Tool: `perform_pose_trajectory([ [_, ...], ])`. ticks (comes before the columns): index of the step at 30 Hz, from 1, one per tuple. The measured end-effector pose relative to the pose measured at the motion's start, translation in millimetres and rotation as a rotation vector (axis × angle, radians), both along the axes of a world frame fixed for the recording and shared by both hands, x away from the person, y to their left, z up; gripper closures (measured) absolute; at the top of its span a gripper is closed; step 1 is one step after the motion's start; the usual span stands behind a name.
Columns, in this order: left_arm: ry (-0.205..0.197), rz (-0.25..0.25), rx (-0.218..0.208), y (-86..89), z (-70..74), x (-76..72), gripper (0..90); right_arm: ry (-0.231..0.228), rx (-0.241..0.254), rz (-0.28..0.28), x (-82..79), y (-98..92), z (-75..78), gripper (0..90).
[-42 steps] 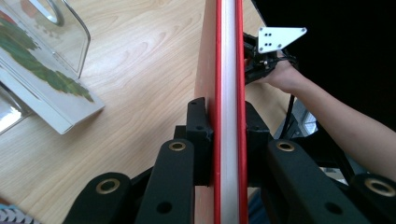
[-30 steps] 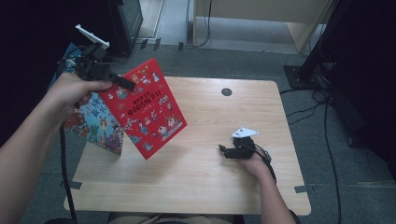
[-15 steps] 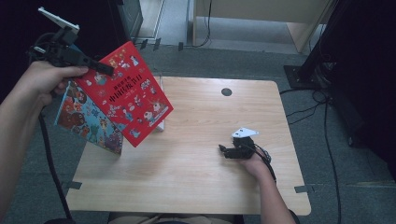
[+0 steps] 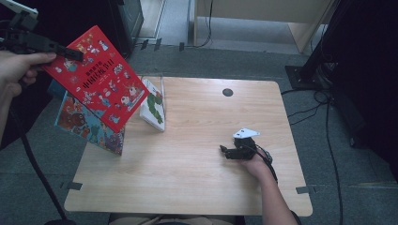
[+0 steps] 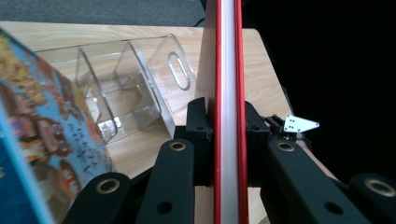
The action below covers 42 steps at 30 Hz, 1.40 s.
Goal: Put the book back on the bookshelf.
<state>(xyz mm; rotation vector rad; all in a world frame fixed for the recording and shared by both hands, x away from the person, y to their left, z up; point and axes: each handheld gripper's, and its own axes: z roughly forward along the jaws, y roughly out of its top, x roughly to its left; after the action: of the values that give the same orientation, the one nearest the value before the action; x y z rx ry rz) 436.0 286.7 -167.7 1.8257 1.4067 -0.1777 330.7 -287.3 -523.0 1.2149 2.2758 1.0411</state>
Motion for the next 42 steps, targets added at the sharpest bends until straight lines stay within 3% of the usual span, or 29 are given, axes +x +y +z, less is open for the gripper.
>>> perform_pose_trajectory([
  [7, 0.005, 0.076, 0.015, 13.5, -5.5, 6.9, 79.3, 0.000, 0.000, 0.000, 0.0, 0.0, 0.0, 22.6],
  [15, -0.004, 0.116, 0.027, 11.9, -10.3, 14.9, 79.2, 0.000, 0.000, -0.001, 0.0, 0.0, 0.0, 22.6],
  [23, -0.010, 0.162, 0.075, 7.6, -17.5, 23.4, 79.3, 0.000, 0.000, -0.001, 0.1, 0.0, 0.0, 22.6],
  [26, -0.002, 0.161, 0.101, 5.5, -20.5, 27.3, 79.3, 0.000, 0.000, -0.001, 0.1, 0.0, 0.0, 22.6],
  [33, 0.006, 0.176, 0.112, -2.7, -29.5, 36.8, 79.3, 0.001, 0.002, -0.008, -0.1, 0.7, 0.0, 22.7],
  [42, 0.034, 0.177, 0.130, -14.1, -53.9, 53.1, 79.2, 0.000, -0.001, -0.007, 1.1, 1.2, 0.1, 22.8],
])
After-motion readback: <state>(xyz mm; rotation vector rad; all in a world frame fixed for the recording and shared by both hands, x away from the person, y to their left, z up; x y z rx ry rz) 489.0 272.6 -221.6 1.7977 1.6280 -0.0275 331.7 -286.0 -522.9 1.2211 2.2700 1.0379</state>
